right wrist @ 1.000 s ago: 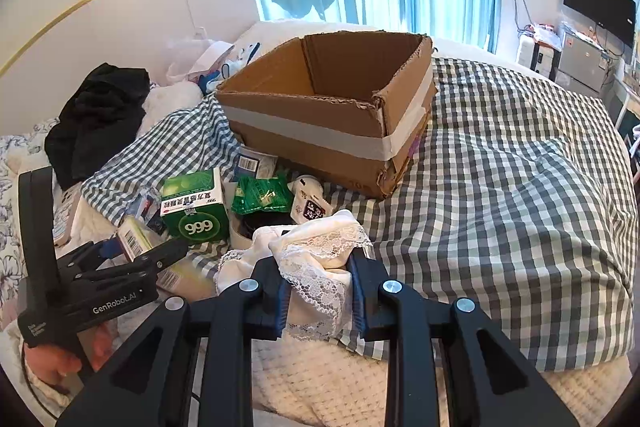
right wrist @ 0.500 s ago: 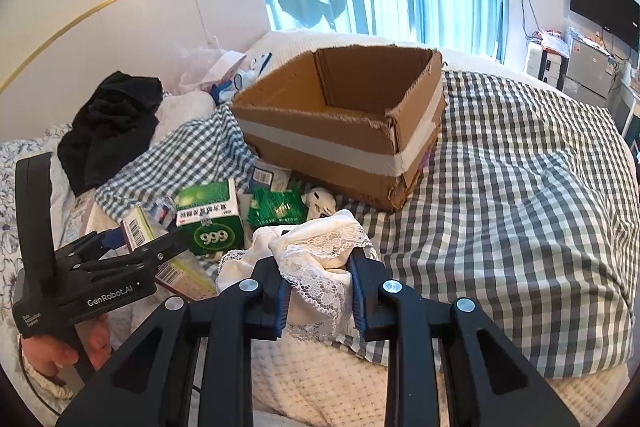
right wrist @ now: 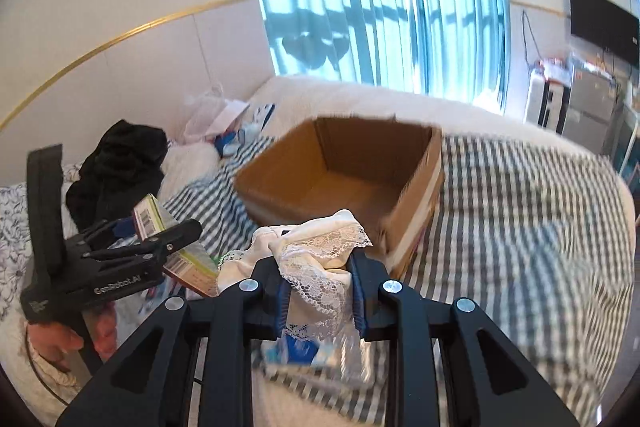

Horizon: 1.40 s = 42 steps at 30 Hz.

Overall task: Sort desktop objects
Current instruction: 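Carry both items over the cardboard box and open both tools to drop them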

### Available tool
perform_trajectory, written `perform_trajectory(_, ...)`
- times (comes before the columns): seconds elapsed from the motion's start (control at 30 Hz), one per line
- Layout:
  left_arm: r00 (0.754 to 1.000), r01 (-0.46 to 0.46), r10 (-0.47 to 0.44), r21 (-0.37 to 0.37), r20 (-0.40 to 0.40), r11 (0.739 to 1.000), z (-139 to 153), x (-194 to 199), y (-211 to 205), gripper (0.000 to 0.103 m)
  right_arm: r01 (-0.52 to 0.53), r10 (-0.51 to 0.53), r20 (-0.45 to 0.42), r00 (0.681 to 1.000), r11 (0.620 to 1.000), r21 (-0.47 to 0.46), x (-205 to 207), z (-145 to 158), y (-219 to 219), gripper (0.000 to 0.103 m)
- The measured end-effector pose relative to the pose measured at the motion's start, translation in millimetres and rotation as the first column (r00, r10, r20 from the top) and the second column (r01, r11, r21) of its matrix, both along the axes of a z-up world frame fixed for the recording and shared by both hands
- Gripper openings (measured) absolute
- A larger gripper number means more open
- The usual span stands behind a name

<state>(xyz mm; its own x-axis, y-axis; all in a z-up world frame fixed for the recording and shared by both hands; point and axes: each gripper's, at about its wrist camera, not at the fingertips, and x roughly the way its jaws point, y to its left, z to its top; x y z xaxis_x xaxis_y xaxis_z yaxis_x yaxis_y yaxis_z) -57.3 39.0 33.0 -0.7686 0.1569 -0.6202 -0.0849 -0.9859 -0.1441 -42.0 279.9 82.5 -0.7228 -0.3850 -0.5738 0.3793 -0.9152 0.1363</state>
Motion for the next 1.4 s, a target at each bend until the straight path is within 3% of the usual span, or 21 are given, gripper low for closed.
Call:
perform_trajectory(0.1, 0.999, 0.015, -0.016, -0.013, -0.045, 1.0, 22.3, -22.6, 3.9, 0.082, 0.009, -0.009, -0.039, 0.999, 1.0, 0.012, -24.6, 10.9, -6.3, 0.024)
perform_trajectory(0.33, 0.99, 0.014, -0.012, 0.014, -0.141, 1.0, 57.7, -77.4, 10.6, 0.082, 0.022, -0.022, -0.029, 0.999, 1.0, -0.008, -92.7, 12.4, -23.2, 0.024)
perform_trajectory(0.53, 0.99, -0.032, 0.04, 0.06, -0.134, 0.998, 40.8, -130.8, 14.9, 0.082, 0.065, -0.063, 0.022, 0.998, 0.995, -0.078, -138.1, -18.7, -18.6, 0.025)
perform_trajectory(0.73, 0.993, -0.079, 0.082, 0.043, -0.086, 0.996, 7.0, -164.1, 19.7, 0.082, 0.083, -0.079, 0.063, 0.995, 0.995, -0.058, -158.4, -49.3, -11.8, 0.027)
perform_trajectory(0.8, 0.993, -0.085, 0.087, 0.033, -0.077, 0.996, -2.2, -170.7, 21.1, 0.082, 0.105, -0.102, 0.053, 0.993, 0.992, -0.068, -159.4, -51.6, -6.3, 0.058)
perform_trajectory(0.83, 0.994, -0.09, 0.092, 0.023, -0.067, 0.996, -6.6, -173.7, 22.5, 0.083, 0.119, -0.115, 0.051, 0.992, 0.99, -0.081, -158.4, -51.7, -3.1, 0.079)
perform_trajectory(0.97, 0.993, -0.112, 0.112, -0.006, -0.044, 0.994, -13.1, -174.5, 22.3, 0.1, 0.135, -0.133, 0.024, 0.991, 0.98, -0.149, -151.5, -41.2, 13.4, 0.081)
perform_trajectory(1.2, 0.992, -0.124, 0.123, -0.066, -0.027, 0.99, 2.3, -153.3, 21.1, 0.101, 0.153, -0.153, 0.012, 0.988, 0.973, -0.171, -131.0, -12.5, 21.6, 0.081)
perform_trajectory(1.4, 0.992, -0.119, 0.114, -0.131, -0.05, 0.984, 27.7, -104.4, 12.9, 0.103, 0.117, -0.124, -0.039, 0.992, 0.983, -0.139, -84.6, 22.0, 4.9, 0.081)
